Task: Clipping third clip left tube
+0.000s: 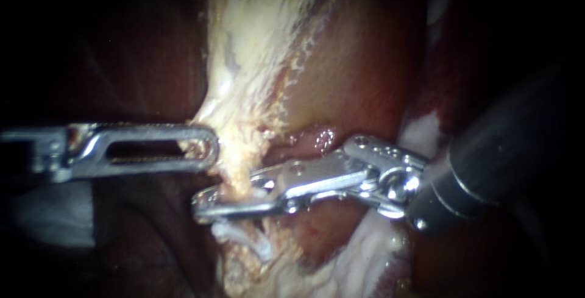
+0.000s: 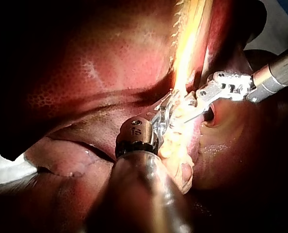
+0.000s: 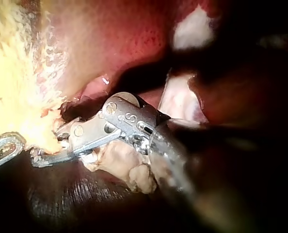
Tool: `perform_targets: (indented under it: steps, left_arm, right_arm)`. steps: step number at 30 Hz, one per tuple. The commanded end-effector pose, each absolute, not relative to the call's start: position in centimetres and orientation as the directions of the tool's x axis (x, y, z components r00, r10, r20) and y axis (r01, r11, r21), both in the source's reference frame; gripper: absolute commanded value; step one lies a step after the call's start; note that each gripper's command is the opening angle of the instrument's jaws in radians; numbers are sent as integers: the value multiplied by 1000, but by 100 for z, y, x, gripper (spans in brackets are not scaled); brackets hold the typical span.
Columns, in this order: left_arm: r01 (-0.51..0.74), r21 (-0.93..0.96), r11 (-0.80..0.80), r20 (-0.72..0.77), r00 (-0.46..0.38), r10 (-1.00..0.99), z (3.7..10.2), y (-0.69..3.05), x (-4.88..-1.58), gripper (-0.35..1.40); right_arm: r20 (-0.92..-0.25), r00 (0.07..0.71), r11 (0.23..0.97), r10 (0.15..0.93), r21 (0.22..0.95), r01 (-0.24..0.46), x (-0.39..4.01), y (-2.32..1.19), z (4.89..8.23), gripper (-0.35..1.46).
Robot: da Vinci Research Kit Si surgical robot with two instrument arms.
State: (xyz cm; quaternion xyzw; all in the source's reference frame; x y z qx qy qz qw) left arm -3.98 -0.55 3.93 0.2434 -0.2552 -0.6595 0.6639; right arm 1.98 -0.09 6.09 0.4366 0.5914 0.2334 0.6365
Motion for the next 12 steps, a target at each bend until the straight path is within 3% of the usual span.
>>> perform_targets:
  steps: [1, 12]
  left_arm:
    - [751, 660, 12, 18, 1, -1000, 393, -55, -398, -35]
    - [751, 660, 12, 18, 1, -1000, 395, -54, -398, -35]
  right_arm:
    - [-550, 191, 512, 813, 831, 217, 198, -11, 612, -35]
    - [-552, 193, 514, 811, 830, 217, 201, -15, 608, -35]
